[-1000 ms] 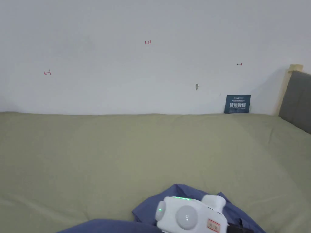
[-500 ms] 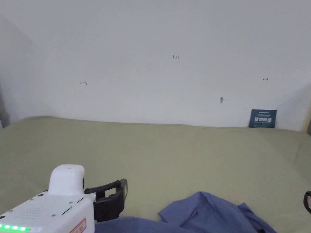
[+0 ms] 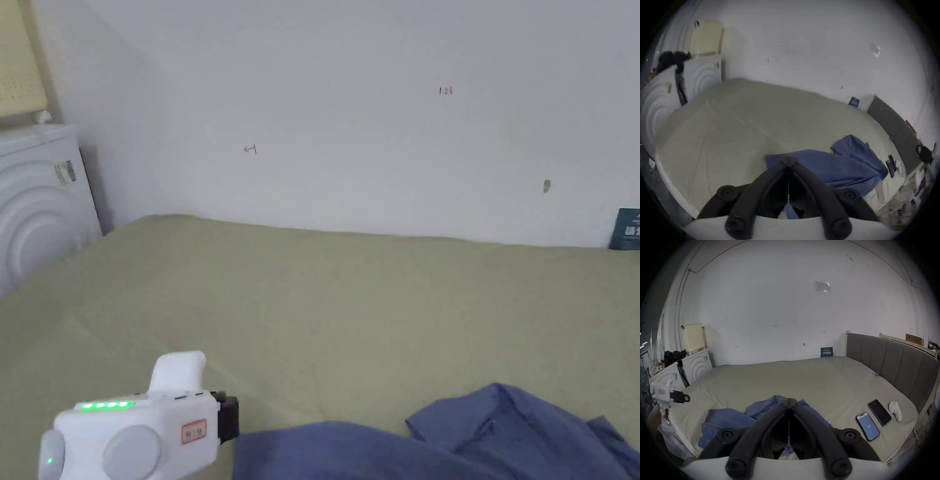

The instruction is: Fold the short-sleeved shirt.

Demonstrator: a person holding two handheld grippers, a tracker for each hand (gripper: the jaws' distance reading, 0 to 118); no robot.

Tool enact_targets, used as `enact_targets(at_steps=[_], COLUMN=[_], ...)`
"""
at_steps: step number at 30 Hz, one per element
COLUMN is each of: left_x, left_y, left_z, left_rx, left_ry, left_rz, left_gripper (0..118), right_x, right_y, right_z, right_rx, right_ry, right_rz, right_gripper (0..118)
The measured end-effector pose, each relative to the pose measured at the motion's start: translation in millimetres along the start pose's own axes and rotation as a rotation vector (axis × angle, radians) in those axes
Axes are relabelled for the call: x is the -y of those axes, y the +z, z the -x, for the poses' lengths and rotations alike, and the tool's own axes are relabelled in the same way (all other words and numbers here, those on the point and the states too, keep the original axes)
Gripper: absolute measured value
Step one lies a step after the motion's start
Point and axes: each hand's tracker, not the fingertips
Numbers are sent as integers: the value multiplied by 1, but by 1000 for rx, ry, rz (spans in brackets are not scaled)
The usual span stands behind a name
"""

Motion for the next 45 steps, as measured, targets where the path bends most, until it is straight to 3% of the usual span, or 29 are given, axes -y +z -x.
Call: enact_targets(at_steps=[1,2,4,5,8,12,17,18,19,21,22,23,25,26,27,28,29,33,34,35,36,39,42,45], left_x=[-11,-18,-27,-26,-20,-8,2,3,4,3,0,-1,1,-3,-2,-2,0,5,5,7,8,6,-5,-28], left_y=[-22,-38,-81,-97,-138,-174,-177,-165,-161,-155,-148,-145,-139,-140,-136,-134,-132,-131,-135,-135,-134,-128,-114,-92], left_z=[6,6,10,8,8,18,3,-7,-9,-10,-10,-9,-10,-6,-6,-6,-7,-6,-3,-4,-3,0,0,0], left_rx=[17,-3,15,0,-34,-34,-141,-221,-256,-197,-161,-105,-112,-100,-91,-73,-57,-24,-9,-11,-2,85,125,174], left_ry=[31,4,-72,-108,-123,40,-53,-68,-80,-89,-102,-75,-49,-52,-45,-35,-32,-29,-34,-32,-31,21,40,47], left_rz=[47,86,222,282,354,418,414,409,402,399,399,409,403,404,392,383,380,371,380,377,376,330,248,155], left_gripper=[3,26,89,106,106,105,98,89,72,50,34,8,8,7,7,7,7,7,7,7,7,6,6,6], right_x=[1,2,6,7,12,19,28,29,30,32,31,31,34,36,40,49,58,84,88,86,85,76,56,31], right_y=[-2,-4,-8,-10,-15,-21,-29,-32,-35,-39,-46,-54,-74,-84,-100,-118,-131,-179,-186,-188,-187,-179,-160,-149], right_z=[-2,-3,-7,-8,-15,-20,-24,-25,-27,-30,-33,-36,-43,-47,-52,-56,-57,-62,-63,-61,-58,-56,-43,-33], right_rx=[5,10,21,29,43,60,75,79,76,61,46,38,11,-26,-79,-121,-143,-43,-16,33,54,-7,-29,-98], right_ry=[2,5,14,16,11,4,-4,-12,-23,-40,-40,-44,-80,-91,-122,-166,-194,-257,-249,-218,-187,-237,-127,-101], right_rz=[8,15,36,46,70,91,115,130,141,149,175,211,309,374,477,599,680,780,789,780,768,705,579,485], right_gripper=[0,0,0,0,0,0,0,0,0,0,0,0,4,28,69,103,114,111,98,47,5,5,5,5])
